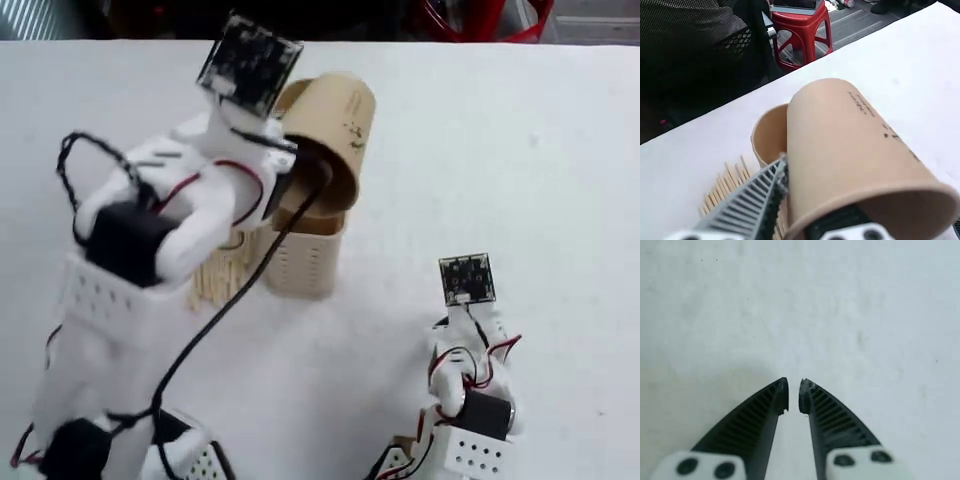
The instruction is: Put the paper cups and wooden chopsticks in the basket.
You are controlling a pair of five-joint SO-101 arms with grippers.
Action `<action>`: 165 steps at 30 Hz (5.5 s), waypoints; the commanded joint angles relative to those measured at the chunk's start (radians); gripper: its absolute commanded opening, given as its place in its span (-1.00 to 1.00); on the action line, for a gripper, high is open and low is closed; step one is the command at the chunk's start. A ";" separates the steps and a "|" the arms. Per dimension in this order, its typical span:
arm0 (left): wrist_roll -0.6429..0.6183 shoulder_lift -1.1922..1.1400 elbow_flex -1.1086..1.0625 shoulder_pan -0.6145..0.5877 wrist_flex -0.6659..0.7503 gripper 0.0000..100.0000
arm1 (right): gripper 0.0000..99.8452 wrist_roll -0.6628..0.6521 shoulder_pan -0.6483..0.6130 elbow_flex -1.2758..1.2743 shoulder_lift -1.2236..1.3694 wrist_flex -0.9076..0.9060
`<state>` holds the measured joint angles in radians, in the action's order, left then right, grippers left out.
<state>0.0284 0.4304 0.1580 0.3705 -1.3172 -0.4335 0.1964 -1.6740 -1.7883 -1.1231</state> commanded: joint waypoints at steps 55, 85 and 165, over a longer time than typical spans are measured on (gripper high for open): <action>-0.032 -0.232 0.206 -0.110 0.123 -0.74 | -0.90 0.009 0.007 -0.006 -0.010 0.018; 0.092 -0.605 0.658 -0.096 -0.157 -0.74 | -0.90 0.009 0.007 -0.006 -0.010 0.018; 0.129 -0.750 -0.411 -0.604 0.261 -0.92 | -0.96 0.009 -0.110 -0.017 -0.002 -0.033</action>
<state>0.1603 -0.3184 -0.2808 -0.2325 -1.0503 -0.4258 0.0783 -1.6817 -1.7883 -1.1676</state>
